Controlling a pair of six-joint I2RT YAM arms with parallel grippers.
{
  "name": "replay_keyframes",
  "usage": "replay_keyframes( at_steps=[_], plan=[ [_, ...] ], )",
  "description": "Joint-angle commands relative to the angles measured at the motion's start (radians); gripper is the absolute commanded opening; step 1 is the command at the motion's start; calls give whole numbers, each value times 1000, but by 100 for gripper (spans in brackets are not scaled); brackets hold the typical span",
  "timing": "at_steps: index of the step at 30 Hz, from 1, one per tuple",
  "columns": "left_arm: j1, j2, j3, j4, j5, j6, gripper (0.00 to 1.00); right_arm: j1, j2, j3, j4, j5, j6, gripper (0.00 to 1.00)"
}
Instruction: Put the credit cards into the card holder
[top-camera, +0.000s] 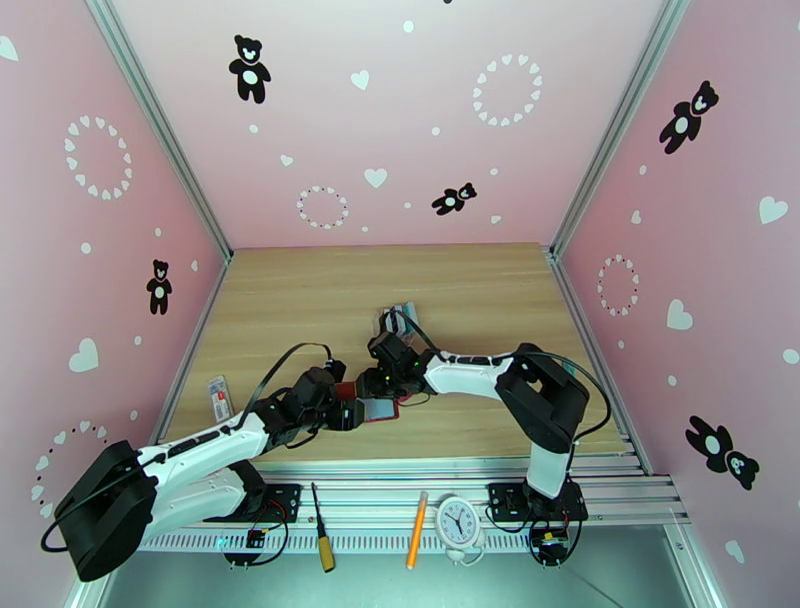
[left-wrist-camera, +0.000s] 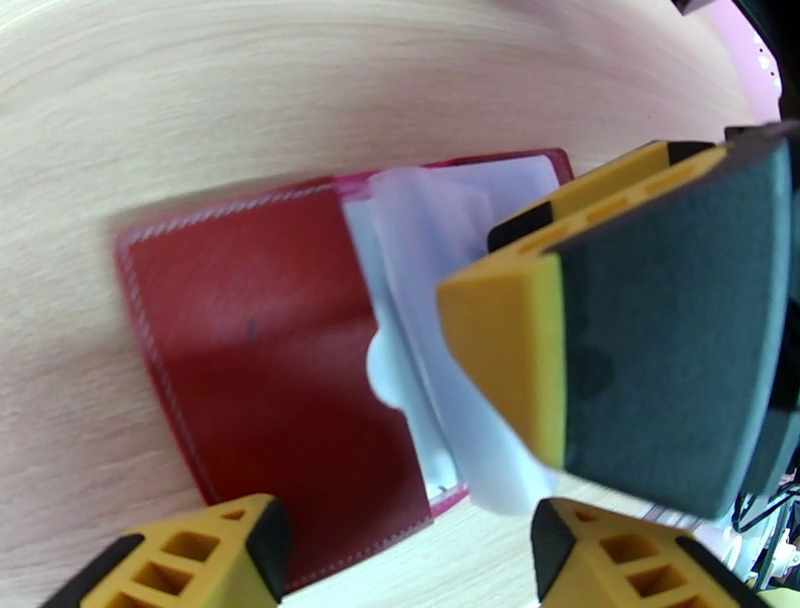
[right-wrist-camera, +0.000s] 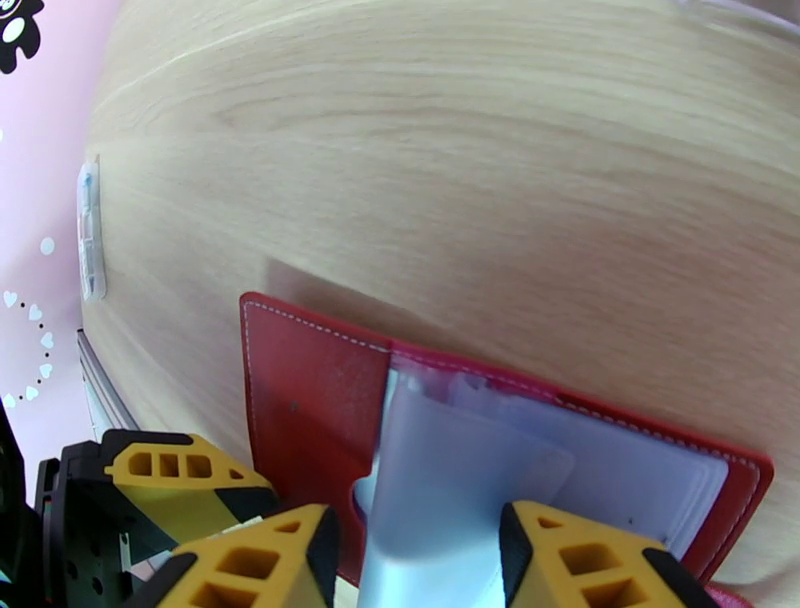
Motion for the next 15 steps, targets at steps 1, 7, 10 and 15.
replay_keyframes(
  at_steps=[1,7,10,15],
  plan=[
    [-5,4,11,-7,10,15,70,12,21,33,21,-22,17,49],
    [-4,43,10,20,32,11,71,14,11,19,19,-14,25,49],
    [-4,48,9,24,32,7,71,2,5,3,4,10,27,49],
    [-4,-36,11,-17,8,-5,71,-24,-13,-41,14,19,37,49]
  ],
)
